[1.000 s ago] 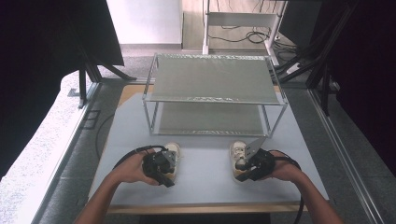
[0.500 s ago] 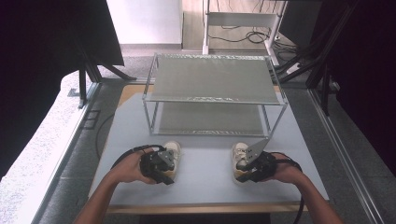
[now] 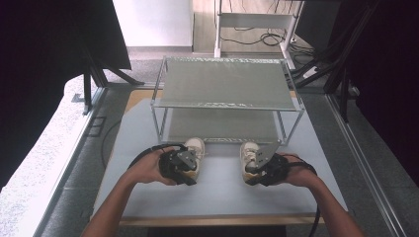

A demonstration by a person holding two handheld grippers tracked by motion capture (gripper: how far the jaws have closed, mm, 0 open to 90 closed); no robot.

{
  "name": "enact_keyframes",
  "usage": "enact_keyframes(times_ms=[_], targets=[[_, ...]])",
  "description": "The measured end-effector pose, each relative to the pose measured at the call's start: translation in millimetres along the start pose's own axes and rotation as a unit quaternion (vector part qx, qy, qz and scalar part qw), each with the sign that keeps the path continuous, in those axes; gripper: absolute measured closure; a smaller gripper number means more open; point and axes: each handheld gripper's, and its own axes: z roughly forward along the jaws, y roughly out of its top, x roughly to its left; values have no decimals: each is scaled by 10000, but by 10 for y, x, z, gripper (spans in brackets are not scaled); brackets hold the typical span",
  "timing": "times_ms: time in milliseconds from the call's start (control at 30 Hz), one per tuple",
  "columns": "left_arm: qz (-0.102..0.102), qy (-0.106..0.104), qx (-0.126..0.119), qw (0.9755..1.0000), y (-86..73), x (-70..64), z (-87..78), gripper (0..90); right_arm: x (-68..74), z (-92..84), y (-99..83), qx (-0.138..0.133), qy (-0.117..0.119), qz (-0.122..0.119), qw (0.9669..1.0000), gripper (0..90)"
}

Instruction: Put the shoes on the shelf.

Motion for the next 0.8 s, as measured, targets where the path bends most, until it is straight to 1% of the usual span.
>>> enact_keyframes(times_ms=[67,133,167,200,233,333,367,400,433,500,600,667,800], targets=[[66,-9,15,10000,59,29,5,722,-28,1,31,13,8,-43,10000,730],[103,-8,2,9999,107,64,12,723,-57,0,52,-14,-3,-35,10000,731],[103,-8,2,9999,107,64,12,722,-57,0,52,-14,-3,-35,10000,731],[125,-16,9,9999,149,105,29,722,-96,0,68,-53,5,-30,10000,731],[125,-16,9,9999,149,105,29,722,-96,0,68,-53,5,-30,10000,731],[191,52,22,9998,222,205,89,721,-192,3,108,-70,0,-21,10000,730],[191,52,22,9998,222,205,89,722,-192,3,108,-70,0,-21,10000,730],[207,53,43,9998,252,265,116,722,-251,12,122,-92,0,-23,10000,729],[207,60,-2,9998,259,291,138,722,-284,14,128,-95,-8,-18,10000,730],[240,36,59,9997,283,342,164,722,-340,23,132,-106,-35,-19,9999,730],[270,63,111,9996,320,400,200,721,-416,28,139,-111,-44,-12,9999,730],[292,57,122,9995,349,441,210,720,-453,35,149,-110,-29,-3,9999,729],[314,54,61,9995,389,525,225,720,-515,56,168,-96,2,-43,9999,729]])
